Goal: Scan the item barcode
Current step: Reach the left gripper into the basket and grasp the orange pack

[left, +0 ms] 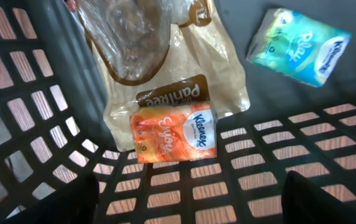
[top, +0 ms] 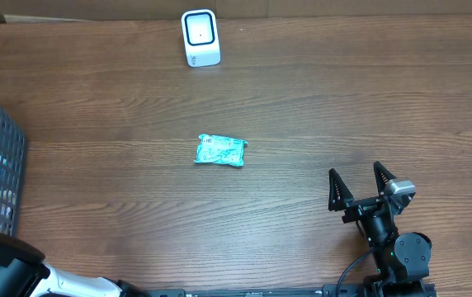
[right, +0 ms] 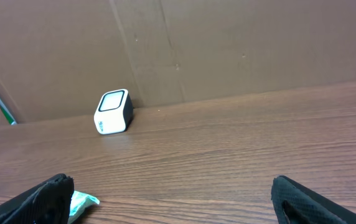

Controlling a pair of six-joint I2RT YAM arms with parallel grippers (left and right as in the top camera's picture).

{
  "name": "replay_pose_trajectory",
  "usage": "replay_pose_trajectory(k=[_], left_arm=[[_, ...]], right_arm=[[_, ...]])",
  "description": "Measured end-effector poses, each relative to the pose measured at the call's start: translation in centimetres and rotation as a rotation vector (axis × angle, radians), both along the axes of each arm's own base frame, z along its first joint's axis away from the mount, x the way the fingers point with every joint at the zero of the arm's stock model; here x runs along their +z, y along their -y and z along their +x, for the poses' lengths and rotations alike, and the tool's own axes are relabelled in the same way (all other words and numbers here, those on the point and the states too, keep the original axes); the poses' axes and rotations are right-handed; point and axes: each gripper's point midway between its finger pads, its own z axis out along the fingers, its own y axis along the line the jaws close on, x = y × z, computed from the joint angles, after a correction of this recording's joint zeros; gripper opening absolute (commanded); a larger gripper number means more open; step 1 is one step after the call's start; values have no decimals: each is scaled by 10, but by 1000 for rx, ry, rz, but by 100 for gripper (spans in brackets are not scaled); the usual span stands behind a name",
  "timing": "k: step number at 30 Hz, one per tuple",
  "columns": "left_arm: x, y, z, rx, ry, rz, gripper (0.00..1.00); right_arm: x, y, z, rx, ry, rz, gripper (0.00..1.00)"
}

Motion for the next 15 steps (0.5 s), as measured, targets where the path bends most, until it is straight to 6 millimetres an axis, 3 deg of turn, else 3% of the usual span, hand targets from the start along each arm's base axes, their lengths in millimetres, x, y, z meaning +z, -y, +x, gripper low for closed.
replay_pose_trajectory(k=[15], left_arm=[[-49, -1, 1, -9, -4, -11, 93]], right_arm=[[0, 0, 0, 0, 0, 0, 100]])
